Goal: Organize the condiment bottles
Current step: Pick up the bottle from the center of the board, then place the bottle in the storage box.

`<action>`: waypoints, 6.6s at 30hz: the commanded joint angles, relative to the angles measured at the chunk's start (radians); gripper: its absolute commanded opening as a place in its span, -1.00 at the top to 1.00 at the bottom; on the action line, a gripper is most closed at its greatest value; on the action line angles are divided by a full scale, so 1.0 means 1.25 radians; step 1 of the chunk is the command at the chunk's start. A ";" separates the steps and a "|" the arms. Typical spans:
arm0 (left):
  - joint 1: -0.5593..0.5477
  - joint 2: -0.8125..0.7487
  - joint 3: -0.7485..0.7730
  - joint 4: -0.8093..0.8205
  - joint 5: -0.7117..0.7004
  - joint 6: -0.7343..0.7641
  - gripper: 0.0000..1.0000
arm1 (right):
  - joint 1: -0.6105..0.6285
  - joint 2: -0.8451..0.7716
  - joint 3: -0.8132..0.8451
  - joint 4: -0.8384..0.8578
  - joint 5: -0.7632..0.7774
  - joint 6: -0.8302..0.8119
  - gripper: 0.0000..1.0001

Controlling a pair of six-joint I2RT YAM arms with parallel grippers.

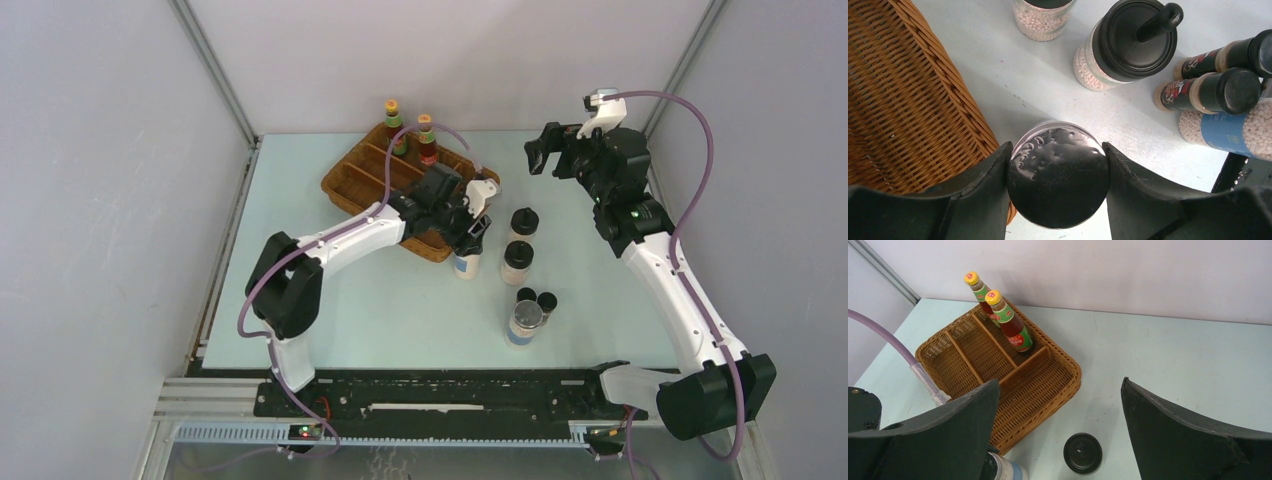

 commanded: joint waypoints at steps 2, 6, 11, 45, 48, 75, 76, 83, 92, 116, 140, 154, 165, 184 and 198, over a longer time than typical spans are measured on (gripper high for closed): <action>-0.005 -0.024 0.035 -0.039 -0.013 -0.021 1.00 | -0.005 -0.024 -0.002 0.026 0.000 0.011 -0.99; -0.018 -0.064 0.027 -0.042 -0.067 -0.017 1.00 | -0.005 -0.030 -0.002 0.025 0.000 0.012 -0.99; -0.028 -0.122 0.032 -0.048 -0.110 -0.017 1.00 | -0.005 -0.038 -0.002 0.026 -0.001 0.016 -0.99; 0.271 -0.388 -0.071 0.113 -0.354 0.010 0.99 | -0.004 -0.114 -0.057 0.029 -0.012 0.062 -0.99; 0.308 -0.358 -0.062 0.149 -0.331 0.011 1.00 | -0.003 -0.104 -0.057 0.036 -0.012 0.061 -0.99; 0.435 -0.099 0.108 0.270 -0.183 -0.037 1.00 | -0.010 -0.163 -0.067 0.017 0.043 0.019 -0.99; 0.436 -0.089 0.118 0.269 -0.182 -0.037 1.00 | -0.010 -0.167 -0.068 0.015 0.043 0.019 -0.99; 0.447 -0.019 0.203 0.258 -0.171 -0.040 0.99 | -0.008 -0.179 -0.068 0.041 0.026 0.030 -0.99; 0.473 0.071 0.302 0.256 -0.152 -0.053 1.00 | -0.007 -0.154 -0.068 0.084 0.012 0.034 -0.99; 0.483 0.166 0.332 0.228 -0.119 -0.107 1.00 | 0.014 -0.075 -0.069 0.115 0.010 0.029 -0.98; 0.483 0.202 0.346 0.160 -0.145 -0.101 1.00 | 0.029 -0.063 -0.068 0.115 0.010 0.026 -0.98; 0.482 0.235 0.381 0.138 -0.147 -0.105 1.00 | 0.032 -0.058 -0.068 0.115 0.010 0.026 -0.98; 0.480 0.254 0.395 0.116 -0.155 -0.105 1.00 | 0.040 -0.044 -0.067 0.139 0.006 0.025 -0.97; 0.472 0.283 0.422 0.100 -0.157 -0.110 0.20 | 0.044 -0.027 -0.068 0.141 -0.003 0.027 -0.97; 0.457 0.298 0.444 0.094 -0.144 -0.110 -0.08 | 0.049 -0.022 -0.068 0.144 -0.004 0.028 -0.97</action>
